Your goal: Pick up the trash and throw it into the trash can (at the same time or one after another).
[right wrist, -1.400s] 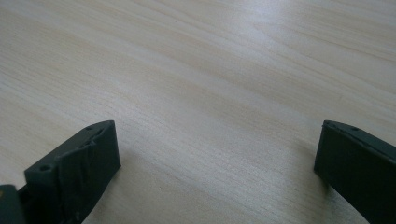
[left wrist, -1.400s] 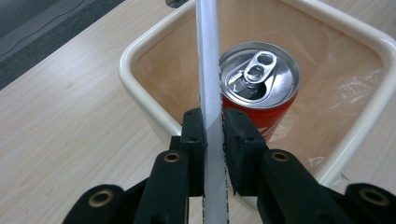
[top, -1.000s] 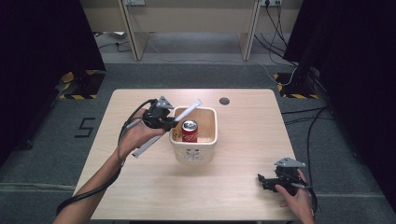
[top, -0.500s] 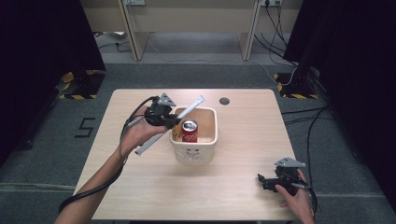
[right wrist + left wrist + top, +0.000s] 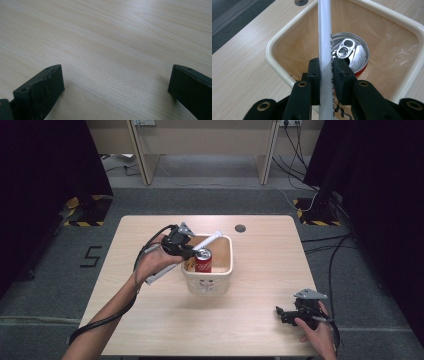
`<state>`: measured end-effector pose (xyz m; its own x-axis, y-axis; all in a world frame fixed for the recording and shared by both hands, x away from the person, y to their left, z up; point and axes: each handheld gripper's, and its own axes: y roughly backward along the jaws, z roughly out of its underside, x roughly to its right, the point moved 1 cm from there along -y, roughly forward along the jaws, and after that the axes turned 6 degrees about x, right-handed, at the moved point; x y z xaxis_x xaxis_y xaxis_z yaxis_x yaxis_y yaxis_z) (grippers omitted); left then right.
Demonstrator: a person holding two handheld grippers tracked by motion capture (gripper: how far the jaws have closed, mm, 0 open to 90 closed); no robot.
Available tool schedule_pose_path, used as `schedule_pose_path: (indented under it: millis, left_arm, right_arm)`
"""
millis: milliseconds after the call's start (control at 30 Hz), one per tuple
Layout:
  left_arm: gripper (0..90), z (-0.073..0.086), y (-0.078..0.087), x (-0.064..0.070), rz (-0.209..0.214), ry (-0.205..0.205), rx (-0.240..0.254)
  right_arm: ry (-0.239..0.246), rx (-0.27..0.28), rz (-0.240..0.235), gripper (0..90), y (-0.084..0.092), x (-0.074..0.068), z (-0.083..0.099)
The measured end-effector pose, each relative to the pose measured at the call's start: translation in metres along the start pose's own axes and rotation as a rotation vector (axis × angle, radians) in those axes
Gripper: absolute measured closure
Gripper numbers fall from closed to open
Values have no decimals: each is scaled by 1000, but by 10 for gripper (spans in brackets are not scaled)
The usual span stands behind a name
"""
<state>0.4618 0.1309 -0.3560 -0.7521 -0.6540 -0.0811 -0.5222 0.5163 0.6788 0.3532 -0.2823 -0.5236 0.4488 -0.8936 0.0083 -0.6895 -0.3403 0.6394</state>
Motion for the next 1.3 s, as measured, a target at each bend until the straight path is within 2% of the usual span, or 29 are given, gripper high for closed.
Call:
schedule_pose_path:
  millis: [200,433,567,733,867,1100,1300]
  left_arm:
    - [662,-2,-1,2,4,-2,-3]
    - [788,-1,-1,1,4,-10,8]
    - [792,-4,6,-3,-12,7,53]
    - [791,-16,16,-4,-36,43,147]
    - [791,-25,20,-4,-40,66,203]
    - [791,-36,14,-5,-33,106,242]
    - [791,-52,14,-4,-49,129,307]
  right_arm:
    - [-2,0,1,1,0,0,0]
    - [-1,0,0,2,0,0,0]
    - [-2,0,0,2,0,0,0]
    - [-1,0,0,2,0,0,0]
    - [-1,0,0,1,0,0,0]
    - [-3,0,0,2,0,0,0]
    - [-1,-2,1,2,0,0,0]
